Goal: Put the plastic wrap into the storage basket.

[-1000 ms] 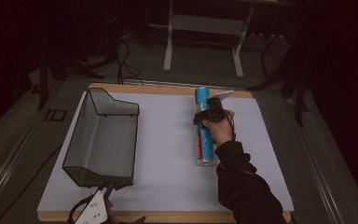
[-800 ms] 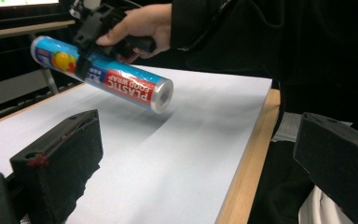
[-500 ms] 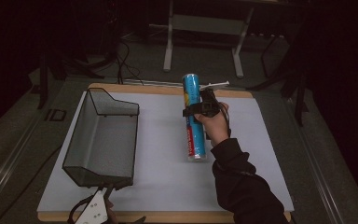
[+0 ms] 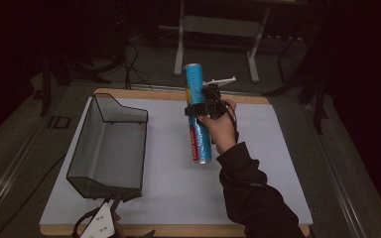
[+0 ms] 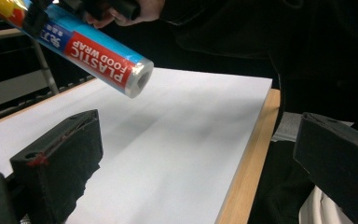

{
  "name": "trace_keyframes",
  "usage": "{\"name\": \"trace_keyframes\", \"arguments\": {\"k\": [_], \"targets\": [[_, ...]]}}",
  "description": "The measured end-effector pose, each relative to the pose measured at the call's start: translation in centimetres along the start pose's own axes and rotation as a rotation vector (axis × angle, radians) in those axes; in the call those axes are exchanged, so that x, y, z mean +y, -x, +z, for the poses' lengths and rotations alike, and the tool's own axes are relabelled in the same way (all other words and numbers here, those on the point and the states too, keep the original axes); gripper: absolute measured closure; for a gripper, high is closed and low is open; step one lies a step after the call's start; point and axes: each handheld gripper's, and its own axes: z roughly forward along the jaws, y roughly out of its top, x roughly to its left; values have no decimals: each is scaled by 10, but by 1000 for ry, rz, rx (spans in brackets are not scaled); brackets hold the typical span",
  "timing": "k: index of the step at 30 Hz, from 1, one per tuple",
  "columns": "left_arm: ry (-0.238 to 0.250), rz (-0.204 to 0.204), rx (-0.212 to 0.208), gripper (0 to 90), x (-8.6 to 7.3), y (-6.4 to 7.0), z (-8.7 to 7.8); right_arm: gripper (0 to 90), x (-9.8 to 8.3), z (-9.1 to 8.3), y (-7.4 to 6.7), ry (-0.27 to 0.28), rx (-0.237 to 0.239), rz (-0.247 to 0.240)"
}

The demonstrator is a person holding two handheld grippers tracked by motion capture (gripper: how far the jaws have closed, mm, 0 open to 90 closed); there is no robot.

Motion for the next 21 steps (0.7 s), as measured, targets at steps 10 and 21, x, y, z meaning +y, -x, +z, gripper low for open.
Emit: {"name": "trace_keyframes", "arguments": {"k": [10, 21], "targets": [[3, 1, 2, 20, 0, 1, 0, 316, 7, -4, -33, 34, 64, -15], [-1, 6, 3, 20, 0, 1, -1, 316, 13, 4, -73, 55, 114, -26]]}}
